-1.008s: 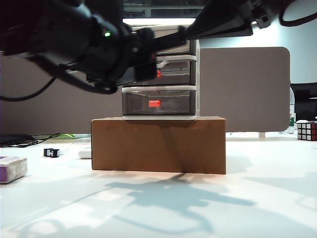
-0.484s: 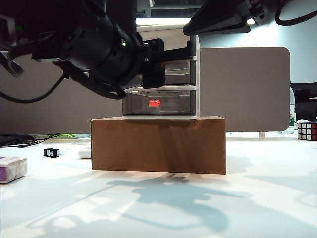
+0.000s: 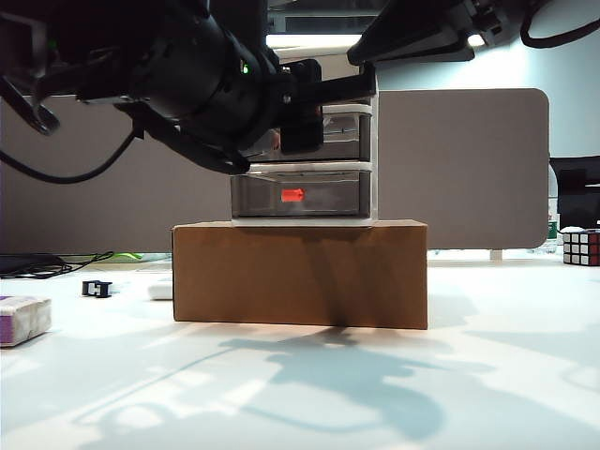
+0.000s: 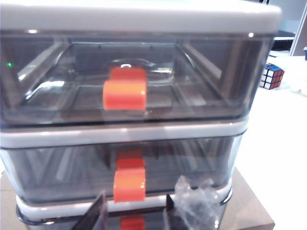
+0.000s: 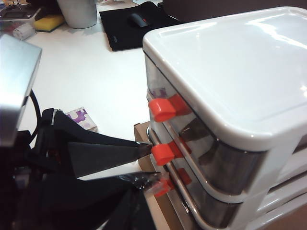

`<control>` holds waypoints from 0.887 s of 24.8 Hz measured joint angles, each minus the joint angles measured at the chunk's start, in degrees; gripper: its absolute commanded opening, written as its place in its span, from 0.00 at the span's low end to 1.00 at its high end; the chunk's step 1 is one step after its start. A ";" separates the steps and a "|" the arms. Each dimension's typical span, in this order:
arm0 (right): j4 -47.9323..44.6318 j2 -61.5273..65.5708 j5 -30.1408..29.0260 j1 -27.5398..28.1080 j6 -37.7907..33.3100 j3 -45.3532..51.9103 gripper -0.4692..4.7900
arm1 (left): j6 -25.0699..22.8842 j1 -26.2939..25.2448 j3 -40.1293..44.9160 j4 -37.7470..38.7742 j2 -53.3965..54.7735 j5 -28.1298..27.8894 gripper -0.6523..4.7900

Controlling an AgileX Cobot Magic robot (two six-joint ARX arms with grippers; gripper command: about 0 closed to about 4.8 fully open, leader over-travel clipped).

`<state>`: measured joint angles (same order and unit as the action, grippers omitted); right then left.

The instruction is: Open the second layer of the drawer on the table, pick up a pack of napkins on the table and put it in, and finally close the drawer.

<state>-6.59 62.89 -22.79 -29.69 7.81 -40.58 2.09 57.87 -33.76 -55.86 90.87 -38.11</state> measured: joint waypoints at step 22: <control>-2.03 2.47 -0.02 0.00 0.00 0.00 0.08 | -1.27 -0.83 -1.22 -0.98 1.11 -0.07 0.39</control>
<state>-8.62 65.36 -22.81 -29.69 7.81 -40.58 0.82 57.04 -34.98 -56.84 91.98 -38.17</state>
